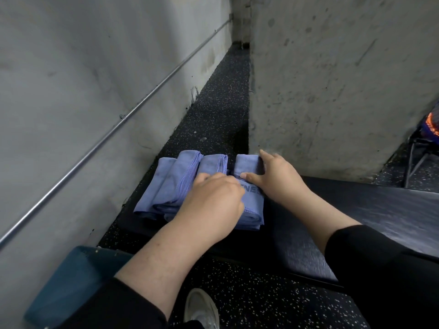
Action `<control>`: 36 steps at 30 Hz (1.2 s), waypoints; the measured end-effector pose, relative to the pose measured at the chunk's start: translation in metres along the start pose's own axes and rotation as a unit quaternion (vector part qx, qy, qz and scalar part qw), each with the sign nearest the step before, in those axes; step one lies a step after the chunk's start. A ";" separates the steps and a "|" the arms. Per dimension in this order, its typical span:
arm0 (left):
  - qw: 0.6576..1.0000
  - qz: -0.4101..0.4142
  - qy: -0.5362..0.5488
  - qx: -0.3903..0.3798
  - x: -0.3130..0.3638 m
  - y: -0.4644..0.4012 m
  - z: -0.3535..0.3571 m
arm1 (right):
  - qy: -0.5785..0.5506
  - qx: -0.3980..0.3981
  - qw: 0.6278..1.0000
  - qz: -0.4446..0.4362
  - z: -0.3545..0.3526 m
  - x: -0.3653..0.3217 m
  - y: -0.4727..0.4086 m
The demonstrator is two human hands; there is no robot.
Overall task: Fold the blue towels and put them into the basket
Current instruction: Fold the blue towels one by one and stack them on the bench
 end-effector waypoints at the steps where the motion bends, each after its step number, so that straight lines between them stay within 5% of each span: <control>1: 0.999 0.006 -0.012 -0.029 0.001 -0.001 0.006 | 0.004 0.012 1.000 -0.016 0.000 0.000 0.000; 6: 0.998 0.010 -0.011 -0.062 0.006 -0.001 0.013 | -0.023 0.017 0.989 -0.146 0.005 -0.004 0.003; 11: 0.999 -0.006 0.005 -0.034 0.003 -0.001 0.008 | -0.095 0.001 0.982 -0.162 0.004 -0.001 0.000; 22: 0.999 -0.010 0.004 -0.050 0.003 -0.006 0.013 | -0.019 -0.133 0.982 -0.131 0.022 0.008 -0.001; 30: 0.999 -0.030 0.012 -0.008 0.000 -0.010 0.011 | -0.159 0.049 0.980 -0.106 -0.001 0.019 0.000; 36: 0.999 -0.029 0.030 0.020 0.002 -0.012 0.004 | -0.163 0.035 0.982 -0.088 -0.001 0.024 0.003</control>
Point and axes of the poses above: each hand's wrist, its own y-axis away from the middle knuckle, its own z-axis out of the palm, x = y × z, the point moved 5 cm from there along -y, towards the middle knuckle, and after that the axes turned 7 degrees about -x, right-handed, at the moved point
